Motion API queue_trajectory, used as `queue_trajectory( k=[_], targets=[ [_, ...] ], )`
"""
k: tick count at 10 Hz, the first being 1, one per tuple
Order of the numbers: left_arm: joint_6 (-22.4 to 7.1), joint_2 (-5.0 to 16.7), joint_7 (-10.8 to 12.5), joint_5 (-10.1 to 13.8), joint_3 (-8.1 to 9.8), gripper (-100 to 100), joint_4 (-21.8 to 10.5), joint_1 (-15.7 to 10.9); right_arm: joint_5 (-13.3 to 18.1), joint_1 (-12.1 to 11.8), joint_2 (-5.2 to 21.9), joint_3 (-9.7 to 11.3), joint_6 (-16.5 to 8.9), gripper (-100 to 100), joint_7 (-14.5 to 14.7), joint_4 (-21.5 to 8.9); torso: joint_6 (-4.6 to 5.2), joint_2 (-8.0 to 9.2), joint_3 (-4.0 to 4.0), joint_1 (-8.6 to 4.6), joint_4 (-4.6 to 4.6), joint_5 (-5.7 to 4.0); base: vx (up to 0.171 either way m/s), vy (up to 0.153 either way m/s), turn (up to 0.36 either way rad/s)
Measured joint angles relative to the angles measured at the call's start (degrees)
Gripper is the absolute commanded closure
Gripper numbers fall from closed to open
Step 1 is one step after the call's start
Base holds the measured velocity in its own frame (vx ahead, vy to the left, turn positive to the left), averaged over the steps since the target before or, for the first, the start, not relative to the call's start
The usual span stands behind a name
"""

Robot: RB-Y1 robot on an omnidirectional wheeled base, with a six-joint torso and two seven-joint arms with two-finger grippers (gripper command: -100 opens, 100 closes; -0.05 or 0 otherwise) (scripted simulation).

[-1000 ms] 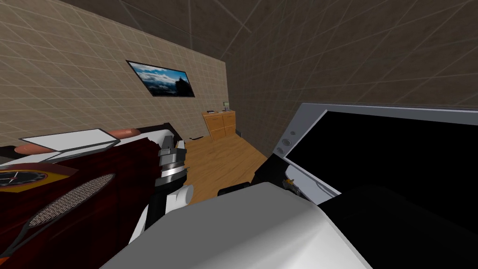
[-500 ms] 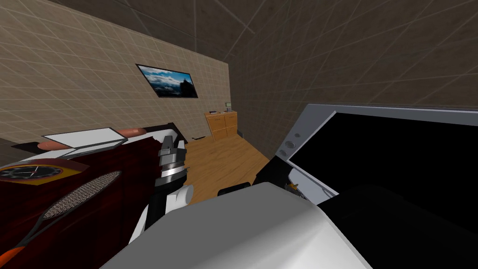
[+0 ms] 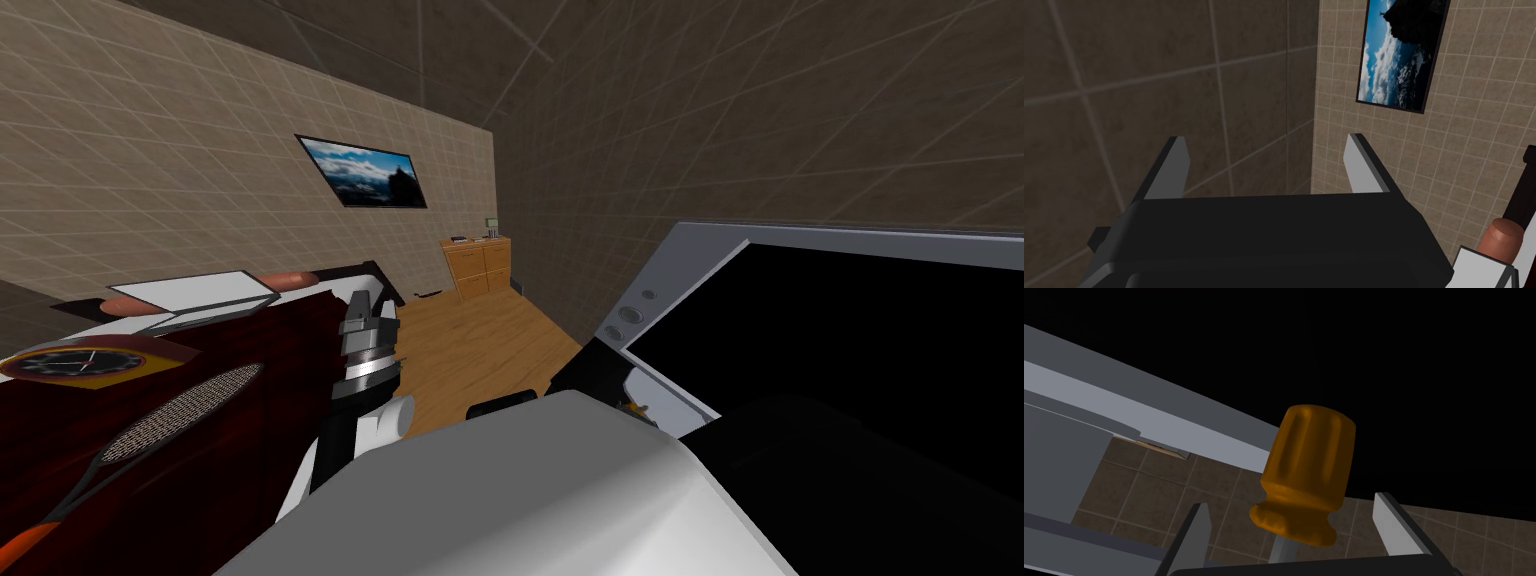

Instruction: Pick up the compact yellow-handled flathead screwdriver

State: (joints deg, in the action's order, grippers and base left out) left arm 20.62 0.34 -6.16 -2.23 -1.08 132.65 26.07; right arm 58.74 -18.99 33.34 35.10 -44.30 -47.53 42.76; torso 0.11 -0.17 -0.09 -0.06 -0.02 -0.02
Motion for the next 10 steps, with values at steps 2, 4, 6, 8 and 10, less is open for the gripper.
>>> queue_trajectory(
  k=[2, 4, 6, 8, 10],
  targets=[
    [0.0, 0.0, 0.0, 0.0, 0.0, 0, 0.0, 0.0, -0.01, 0.01, 0.0, -0.02, 0.0, 100, 0.03, 0.05, 0.01, 0.01, 0.0, -0.01, -0.01, 0.0, 0.0, 0.0, 0.0],
    [0.0, 0.0, 0.0, 0.0, 0.0, 0, 0.0, 0.0, -0.01, 0.0, -0.01, -0.02, -0.01, 100, 0.03, 0.04, 0.01, 0.01, 0.0, 0.0, 0.0, 0.01, 0.0, 0.0, 0.0],
    [0.0, 0.0, 0.0, 0.0, 0.0, 0, 0.0, 0.0, -0.01, 0.0, -0.01, -0.02, -0.01, 100, 0.03, 0.04, 0.01, 0.01, 0.0, 0.0, 0.0, 0.01, 0.009, 0.008, -0.033],
    [0.0, 0.0, 0.0, 0.0, 0.0, 0, 0.0, 0.0, 3.05, 0.96, -1.35, -3.33, 2.28, 100, 2.09, -0.22, -0.33, -0.26, -0.08, -0.14, 0.1, -0.3, 0.007, 0.006, -0.023],
    [0.0, 0.0, 0.0, 0.0, 0.0, 0, 0.0, 0.0, 4.62, 1.53, -2.42, -6.4, 3.56, 100, 5.22, 1.24, -0.34, -0.26, -0.08, -0.15, 0.11, -0.35, -0.007, 0.021, -0.079]
  ],
)
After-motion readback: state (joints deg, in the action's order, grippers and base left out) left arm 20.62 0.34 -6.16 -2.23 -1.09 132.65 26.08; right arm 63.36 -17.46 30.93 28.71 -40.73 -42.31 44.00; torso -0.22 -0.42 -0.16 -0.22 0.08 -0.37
